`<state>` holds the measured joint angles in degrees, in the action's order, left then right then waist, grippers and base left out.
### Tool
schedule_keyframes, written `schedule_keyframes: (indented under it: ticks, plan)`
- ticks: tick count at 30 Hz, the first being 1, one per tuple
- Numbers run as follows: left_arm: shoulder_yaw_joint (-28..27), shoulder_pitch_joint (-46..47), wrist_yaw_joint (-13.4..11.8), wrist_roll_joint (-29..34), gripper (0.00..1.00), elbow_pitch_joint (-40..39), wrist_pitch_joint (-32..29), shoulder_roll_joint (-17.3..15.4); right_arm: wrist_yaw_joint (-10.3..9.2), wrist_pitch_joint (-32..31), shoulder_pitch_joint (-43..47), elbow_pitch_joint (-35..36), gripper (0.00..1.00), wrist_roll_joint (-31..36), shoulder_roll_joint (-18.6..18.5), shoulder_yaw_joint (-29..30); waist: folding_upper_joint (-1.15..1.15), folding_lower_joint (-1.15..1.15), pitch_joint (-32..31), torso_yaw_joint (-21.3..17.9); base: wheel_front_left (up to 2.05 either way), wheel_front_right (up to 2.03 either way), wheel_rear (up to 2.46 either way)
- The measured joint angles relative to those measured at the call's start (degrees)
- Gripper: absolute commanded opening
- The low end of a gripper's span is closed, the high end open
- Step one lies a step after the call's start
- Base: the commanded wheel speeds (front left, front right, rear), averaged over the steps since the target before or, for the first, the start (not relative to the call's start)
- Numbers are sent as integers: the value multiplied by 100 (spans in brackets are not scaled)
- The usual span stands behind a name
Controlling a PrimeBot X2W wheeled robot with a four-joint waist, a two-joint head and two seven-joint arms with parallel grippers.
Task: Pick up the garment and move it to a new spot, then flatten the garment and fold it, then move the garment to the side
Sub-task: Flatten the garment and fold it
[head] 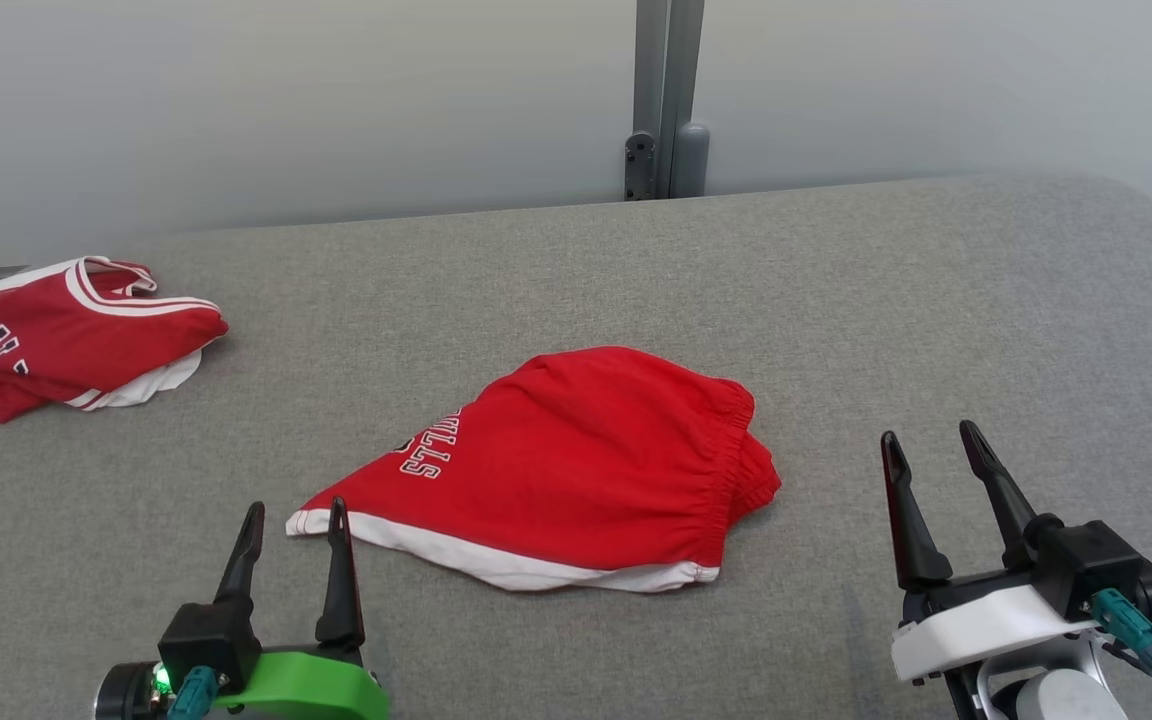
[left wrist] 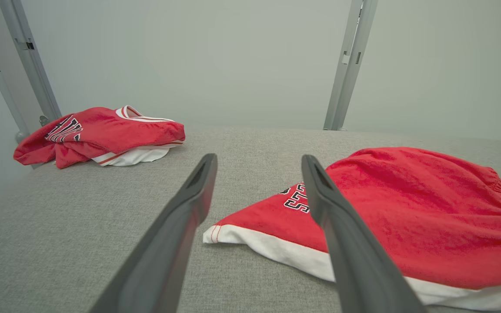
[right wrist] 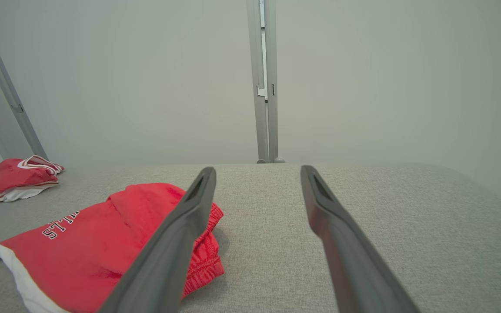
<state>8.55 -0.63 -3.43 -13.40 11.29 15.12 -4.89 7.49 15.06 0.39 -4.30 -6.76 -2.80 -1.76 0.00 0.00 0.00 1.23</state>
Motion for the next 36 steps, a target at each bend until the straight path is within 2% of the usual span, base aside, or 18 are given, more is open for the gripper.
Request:
schedule_keyframes:
  ticks: [15,19,23,30,36]
  plan:
    - [-101,-118,165,186,100,8,0,154,0,1,55,-46,100,-26,-1,-109,0,0,-34,-54,0,0,0]
    - [-93,-119,200,222,100,30,0,172,0,0,49,-250,100,136,-2,-323,0,0,7,-27,0,0,0]
    - [-59,-113,241,235,100,54,0,180,0,0,43,-659,100,297,1,-665,0,0,94,45,0,0,0]
    - [-5,25,245,240,100,89,1,193,0,1,-333,-1924,100,406,2,-1363,0,0,355,315,0,0,0]
    - [-9,79,243,238,100,114,0,196,0,1,-661,-2583,100,439,2,-1515,0,0,544,556,0,0,0]
